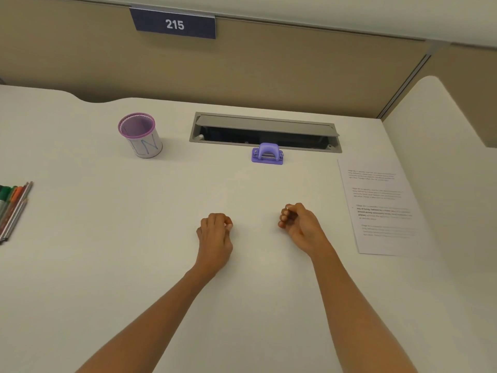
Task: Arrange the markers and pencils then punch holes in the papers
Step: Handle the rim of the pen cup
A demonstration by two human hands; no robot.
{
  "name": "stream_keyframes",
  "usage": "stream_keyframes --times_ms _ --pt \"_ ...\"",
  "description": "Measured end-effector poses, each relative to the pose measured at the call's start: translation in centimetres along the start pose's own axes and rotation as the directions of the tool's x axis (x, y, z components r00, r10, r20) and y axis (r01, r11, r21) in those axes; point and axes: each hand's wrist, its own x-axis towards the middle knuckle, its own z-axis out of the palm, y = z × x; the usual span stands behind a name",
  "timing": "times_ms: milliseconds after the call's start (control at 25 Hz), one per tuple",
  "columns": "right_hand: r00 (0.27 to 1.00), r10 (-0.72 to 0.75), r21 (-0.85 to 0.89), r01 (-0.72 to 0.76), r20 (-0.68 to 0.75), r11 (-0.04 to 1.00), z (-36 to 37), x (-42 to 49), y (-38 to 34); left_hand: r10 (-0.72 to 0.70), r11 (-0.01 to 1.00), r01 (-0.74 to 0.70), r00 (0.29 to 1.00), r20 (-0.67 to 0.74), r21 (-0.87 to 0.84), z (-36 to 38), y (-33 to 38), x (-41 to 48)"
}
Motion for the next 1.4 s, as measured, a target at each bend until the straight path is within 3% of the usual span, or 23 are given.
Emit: stream_keyframes --times_ms 200,480,840,1240,1400 --pt "0.992 0.018 0.237 -0.047 0.122 0.970 0.2 -1.5 0.5 -0.076 0.975 0.076 0.997 0.010 -0.209 -1.6 1.3 0.4" --pt "0.968 -0.010 0.307 -0.069 0.251 0.949 5.2 -2.0 0.8 -0.135 0.905 0.131 0.991 0.019 -0.404 -5.6 0.7 1.9" --pt "0.944 -0.015 0.257 -0.074 0.330 0.964 17.7 0.8 1.5 -0.174 0.904 0.096 0.973 -0.153 -0.417 -14.1 -4.8 7.4" --pt "0.913 -0.036 0.210 -0.055 0.406 0.976 35.7 6.4 2.6 -0.097 0.970 0.016 0.941 -0.325 -0.244 -22.8 -10.9 18.3" --pt "0.943 -0.090 0.018 0.089 0.321 0.996 39.1 9.3 1.4 -0.078 0.988 0.030 0.947 -0.311 -0.154 -23.7 -12.1 22.6"
